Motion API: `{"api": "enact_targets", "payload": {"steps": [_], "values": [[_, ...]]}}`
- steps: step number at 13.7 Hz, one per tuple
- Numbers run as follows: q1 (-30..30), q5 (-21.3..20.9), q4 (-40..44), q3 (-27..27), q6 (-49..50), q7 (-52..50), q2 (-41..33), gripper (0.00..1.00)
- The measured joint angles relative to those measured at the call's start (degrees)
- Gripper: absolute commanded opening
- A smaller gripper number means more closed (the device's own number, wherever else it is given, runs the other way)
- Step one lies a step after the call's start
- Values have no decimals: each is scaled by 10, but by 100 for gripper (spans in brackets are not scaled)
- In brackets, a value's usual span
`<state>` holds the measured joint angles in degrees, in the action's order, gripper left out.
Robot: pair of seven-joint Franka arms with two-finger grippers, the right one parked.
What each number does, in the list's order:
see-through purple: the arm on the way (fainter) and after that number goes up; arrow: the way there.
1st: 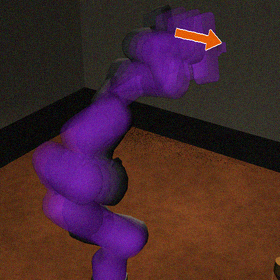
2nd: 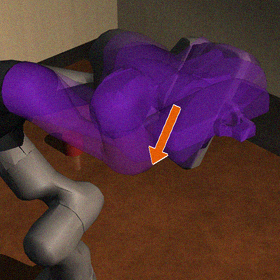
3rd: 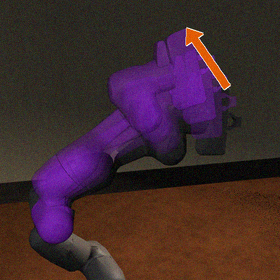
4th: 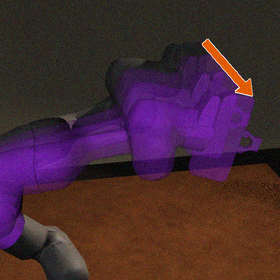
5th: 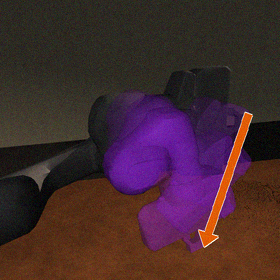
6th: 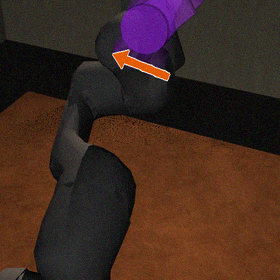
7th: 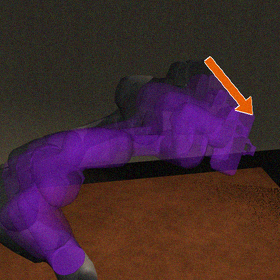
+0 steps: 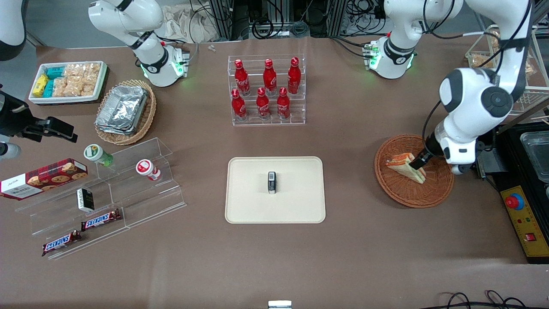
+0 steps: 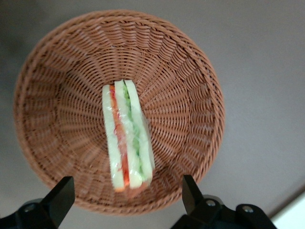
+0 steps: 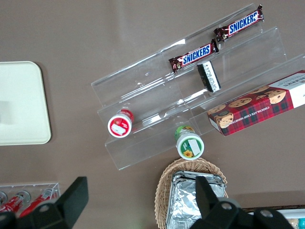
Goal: Place sandwich from basket to tray
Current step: 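Lower the left gripper and close it on the wrapped sandwich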
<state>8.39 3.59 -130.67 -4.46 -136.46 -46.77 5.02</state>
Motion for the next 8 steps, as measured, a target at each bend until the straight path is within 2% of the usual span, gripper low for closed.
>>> {"api": "enact_targets", "payload": {"steps": [5, 6, 7, 8], "values": [[2, 4, -15, 2, -99, -13, 81, 100], [4, 4, -15, 4, -105, -16, 93, 97], [6, 4, -15, 6, -111, -19, 103, 60], [7, 4, -16, 7, -119, -21, 111, 9]]}}
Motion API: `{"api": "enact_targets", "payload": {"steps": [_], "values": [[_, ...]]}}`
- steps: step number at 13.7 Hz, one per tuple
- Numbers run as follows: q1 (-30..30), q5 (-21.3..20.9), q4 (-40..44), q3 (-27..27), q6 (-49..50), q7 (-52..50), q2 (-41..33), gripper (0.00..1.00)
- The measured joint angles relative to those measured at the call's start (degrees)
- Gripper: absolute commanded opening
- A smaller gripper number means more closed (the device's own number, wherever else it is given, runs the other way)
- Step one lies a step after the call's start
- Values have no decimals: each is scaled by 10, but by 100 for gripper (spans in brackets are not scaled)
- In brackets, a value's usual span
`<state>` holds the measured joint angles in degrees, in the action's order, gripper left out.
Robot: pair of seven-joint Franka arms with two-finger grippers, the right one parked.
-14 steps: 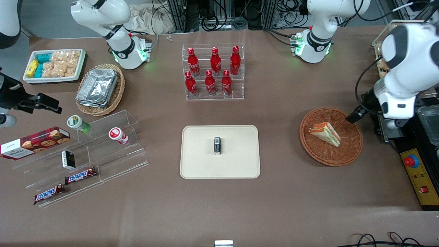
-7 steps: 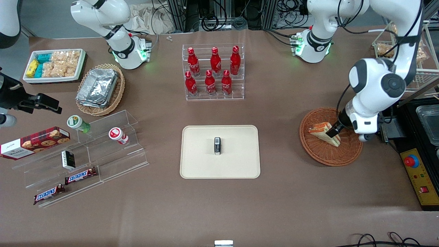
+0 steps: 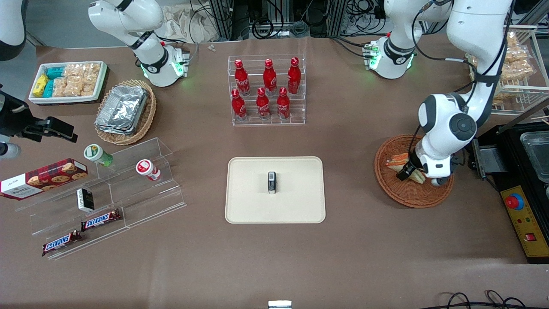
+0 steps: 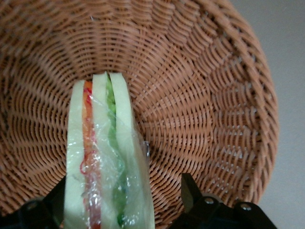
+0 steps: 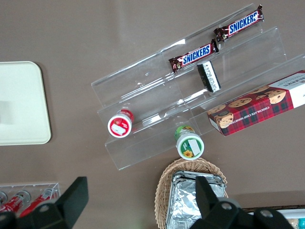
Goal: Place sandwich from basket to tray
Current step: 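Lower the left gripper and close it on the wrapped sandwich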
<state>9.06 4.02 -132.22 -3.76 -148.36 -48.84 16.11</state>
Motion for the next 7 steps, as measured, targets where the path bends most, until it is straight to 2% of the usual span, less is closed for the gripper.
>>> {"api": "enact_targets", "payload": {"steps": [1, 5, 7], "values": [[0, 0, 0, 0, -7, 0, 5, 0], [0, 0, 3, 0, -13, -1, -1, 0], [1, 0, 11, 3, 21, 10, -33, 0]]}}
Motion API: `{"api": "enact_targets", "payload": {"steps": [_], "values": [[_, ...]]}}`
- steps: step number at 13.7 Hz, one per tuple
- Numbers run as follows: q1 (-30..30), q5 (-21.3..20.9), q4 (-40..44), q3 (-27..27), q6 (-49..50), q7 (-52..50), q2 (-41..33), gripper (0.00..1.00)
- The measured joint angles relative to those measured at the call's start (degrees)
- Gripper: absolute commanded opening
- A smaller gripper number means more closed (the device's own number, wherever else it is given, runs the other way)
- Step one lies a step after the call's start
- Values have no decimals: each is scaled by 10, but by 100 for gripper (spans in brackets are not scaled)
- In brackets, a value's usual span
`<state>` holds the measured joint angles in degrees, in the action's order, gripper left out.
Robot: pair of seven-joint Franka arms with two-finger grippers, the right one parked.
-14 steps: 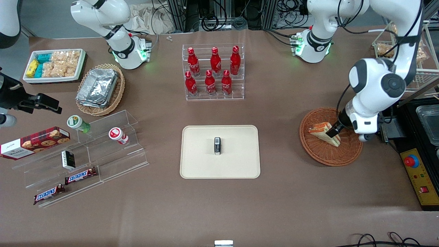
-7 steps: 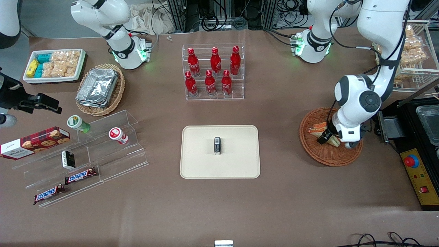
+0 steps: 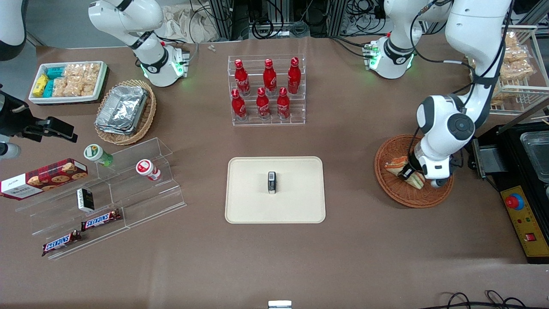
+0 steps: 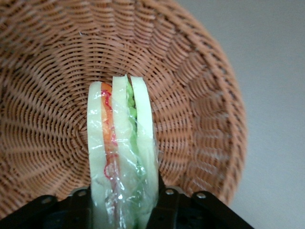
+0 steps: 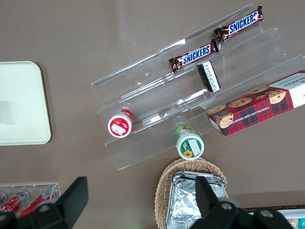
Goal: Place sandwich from basket to tray
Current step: 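Lower the left gripper and close it on the wrapped sandwich, then lift the sandwich and carry it with the left gripper to the tray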
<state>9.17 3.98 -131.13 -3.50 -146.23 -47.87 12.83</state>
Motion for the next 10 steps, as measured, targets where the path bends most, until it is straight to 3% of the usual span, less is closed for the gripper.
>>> {"api": "enact_targets", "payload": {"steps": [5, 7, 10], "values": [[0, 0, 59, 2, 244, 113, -152, 0], [0, 0, 112, 17, 320, 181, -174, 0], [3, 1, 168, 92, 340, 242, -167, 0]]}}
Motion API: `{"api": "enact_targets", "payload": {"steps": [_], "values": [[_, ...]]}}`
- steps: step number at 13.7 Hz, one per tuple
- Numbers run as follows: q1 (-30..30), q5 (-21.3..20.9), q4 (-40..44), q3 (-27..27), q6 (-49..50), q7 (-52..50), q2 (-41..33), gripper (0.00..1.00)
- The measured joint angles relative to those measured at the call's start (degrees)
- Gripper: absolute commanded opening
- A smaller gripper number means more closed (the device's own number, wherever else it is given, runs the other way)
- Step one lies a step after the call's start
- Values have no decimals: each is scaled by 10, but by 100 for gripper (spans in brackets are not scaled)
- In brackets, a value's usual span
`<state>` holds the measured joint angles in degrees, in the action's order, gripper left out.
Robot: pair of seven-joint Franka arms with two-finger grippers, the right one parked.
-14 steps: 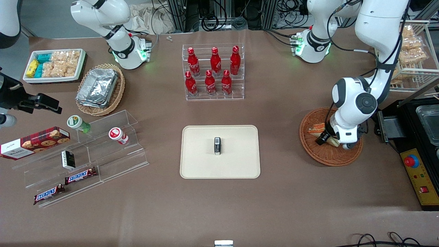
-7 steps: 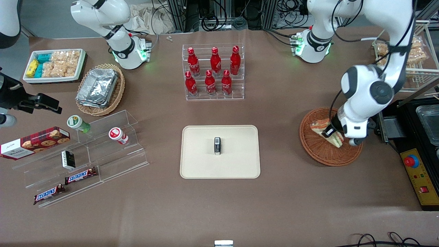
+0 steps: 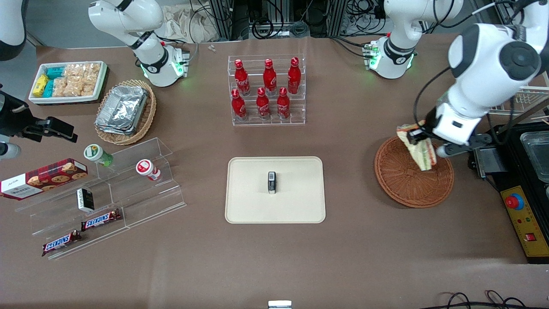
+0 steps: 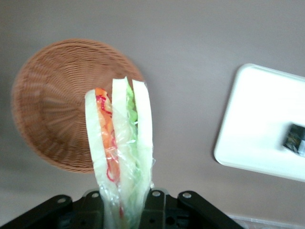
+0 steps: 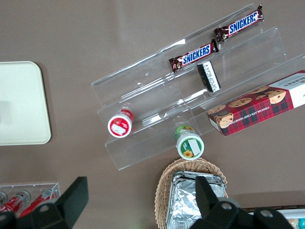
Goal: Place sandwich from basket to tray
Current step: 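Lift the sandwich and carry it with the left gripper to the tray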
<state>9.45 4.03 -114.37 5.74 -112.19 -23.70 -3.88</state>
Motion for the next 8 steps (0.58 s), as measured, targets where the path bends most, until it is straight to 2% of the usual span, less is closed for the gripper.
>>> {"api": "enact_targets", "payload": {"steps": [3, 5, 8], "values": [[5, -1, 42, 100, -20, 4, 51, 0], [12, -27, 63, 155, -67, -1, 114, 0], [49, -89, 73, 170, -160, -51, 226, 0]]}}
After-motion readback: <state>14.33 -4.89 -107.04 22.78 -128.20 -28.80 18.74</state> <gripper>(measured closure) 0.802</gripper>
